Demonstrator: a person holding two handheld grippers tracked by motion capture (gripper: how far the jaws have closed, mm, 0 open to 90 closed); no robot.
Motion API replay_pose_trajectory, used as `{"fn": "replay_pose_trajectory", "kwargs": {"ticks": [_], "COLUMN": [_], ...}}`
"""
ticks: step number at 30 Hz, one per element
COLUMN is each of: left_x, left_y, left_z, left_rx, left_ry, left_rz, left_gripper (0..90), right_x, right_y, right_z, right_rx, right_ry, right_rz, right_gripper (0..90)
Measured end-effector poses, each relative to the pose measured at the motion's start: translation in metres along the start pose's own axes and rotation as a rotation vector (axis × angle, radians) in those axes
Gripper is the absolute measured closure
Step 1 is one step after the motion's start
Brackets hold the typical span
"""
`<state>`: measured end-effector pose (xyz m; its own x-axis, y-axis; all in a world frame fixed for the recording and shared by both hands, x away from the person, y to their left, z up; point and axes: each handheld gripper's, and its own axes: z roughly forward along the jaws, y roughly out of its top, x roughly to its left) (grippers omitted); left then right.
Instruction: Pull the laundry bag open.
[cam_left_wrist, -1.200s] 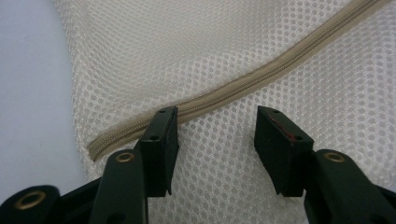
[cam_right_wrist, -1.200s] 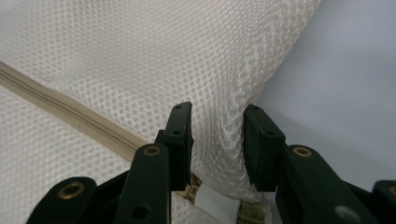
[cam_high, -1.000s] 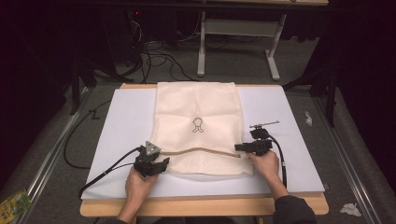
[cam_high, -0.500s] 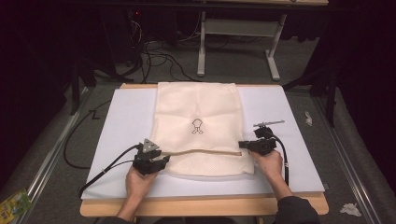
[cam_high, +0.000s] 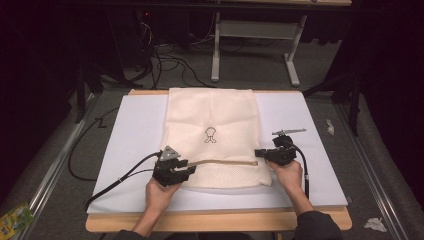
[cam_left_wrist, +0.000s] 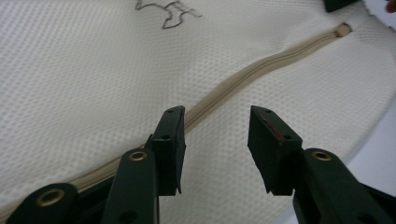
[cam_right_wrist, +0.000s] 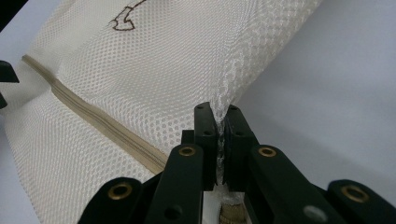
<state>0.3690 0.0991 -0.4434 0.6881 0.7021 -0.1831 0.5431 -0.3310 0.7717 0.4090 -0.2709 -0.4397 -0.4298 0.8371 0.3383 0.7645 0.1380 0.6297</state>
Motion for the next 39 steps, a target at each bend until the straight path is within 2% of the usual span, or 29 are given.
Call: {"fn": "replay_pose_trajectory", "kwargs": {"ticks": [3, 9, 10, 13, 15, 19, 23, 39], "left_x": [-0.006, -0.027, -0.03, -0.037, -0.048, -0.057, -0.06, -0.059], "left_y": [0.005, 0.026, 0.029, 0.035, 0.044, 0.051, 0.055, 0.056], "left_z": [0.002, 0.017, 0.02, 0.025, 0.03, 0.037, 0.043, 0.057], "left_rx": [0.006, 0.02, 0.018, 0.014, 0.013, 0.027, 0.03, 0.022], "left_ry": [-0.01, -0.034, -0.053, -0.07, -0.088, -0.112, -0.117, -0.157], "left_rz": [0.008, 0.06, 0.059, 0.066, 0.084, 0.108, 0.111, 0.053], "left_gripper": [56.3, 54.6, 54.1, 52.6, 52.5, 52.5, 53.3, 55.0], "right_x": [0.002, 0.004, 0.004, 0.004, 0.004, 0.006, 0.006, 0.014], "right_y": [0.001, 0.003, 0.003, 0.003, 0.002, 0.003, 0.004, 0.012], "right_z": [0.0, -0.004, -0.004, -0.004, -0.004, -0.006, -0.006, -0.01], "right_rx": [0.002, -0.016, -0.017, -0.016, -0.014, -0.02, -0.02, -0.051], "right_ry": [-0.007, -0.002, -0.002, -0.003, -0.006, -0.008, -0.01, 0.016], "right_rz": [-0.016, -0.024, -0.025, -0.024, -0.027, -0.033, -0.035, -0.041], "right_gripper": [87.7, 87.7, 87.7, 87.7, 87.8, 87.7, 87.7, 87.8]}}
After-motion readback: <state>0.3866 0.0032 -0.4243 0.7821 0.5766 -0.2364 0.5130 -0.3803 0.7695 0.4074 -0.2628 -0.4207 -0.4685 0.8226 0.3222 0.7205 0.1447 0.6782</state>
